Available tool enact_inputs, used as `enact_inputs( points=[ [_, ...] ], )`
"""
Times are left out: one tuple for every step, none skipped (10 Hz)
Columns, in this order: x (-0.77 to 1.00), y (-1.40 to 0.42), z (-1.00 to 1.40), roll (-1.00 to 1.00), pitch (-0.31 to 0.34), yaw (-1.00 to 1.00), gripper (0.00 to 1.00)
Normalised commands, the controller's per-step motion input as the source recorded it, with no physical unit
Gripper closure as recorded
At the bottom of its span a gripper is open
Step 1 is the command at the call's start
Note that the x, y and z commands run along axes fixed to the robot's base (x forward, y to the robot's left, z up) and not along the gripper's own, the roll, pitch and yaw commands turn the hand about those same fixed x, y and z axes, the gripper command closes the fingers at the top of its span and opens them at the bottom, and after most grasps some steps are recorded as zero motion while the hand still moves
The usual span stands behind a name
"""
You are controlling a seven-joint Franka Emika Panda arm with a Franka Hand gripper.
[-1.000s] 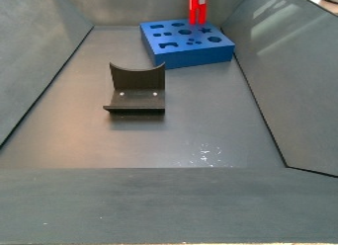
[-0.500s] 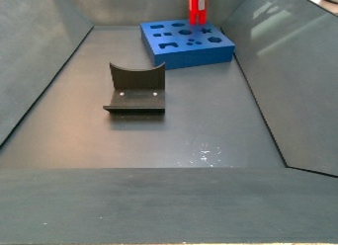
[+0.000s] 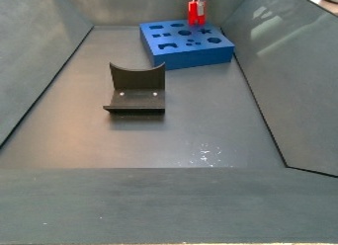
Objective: Pick up the square-circle object. Move up. Place the square-circle object on the fixture. Regrasp the square-circle object. Move to above the board. Insert the square-circle object.
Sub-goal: Insert the square-circle object.
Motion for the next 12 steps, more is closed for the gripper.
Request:
enact_inputs(
  points=[
    [0.04,0.0,-1.0,0.0,0.0,0.0,1.0],
    [0.04,0.0,-1.0,0.0,0.0,0.0,1.0],
    [0.01,0.0,-1.0,0.0,0.0,0.0,1.0],
    [0.0,0.0,-1.0,0.0,0.0,0.0,1.0],
    [0.0,0.0,-1.0,0.01,0.0,0.0,1.0],
    [0.03,0.02,-1.0,-0.01,-0.01,0.03,1.0],
    [0.0,0.01,-0.33,-0.04,-0.054,0.02,1.0],
    [0.0,0.0,-0.07,-0.04,-0.014,0.0,1.0],
    [0.0,0.02,0.0,0.0,0.0,0.0,1.0],
    [-0.01,0.0,-0.61,0.01,-0.22,0.0,1.0],
    [0.0,0.0,-0.35,0.0,-0.21,0.0,1.0],
    [0.0,0.0,0.0,0.0,0.0,0.0,1.0]
  ],
)
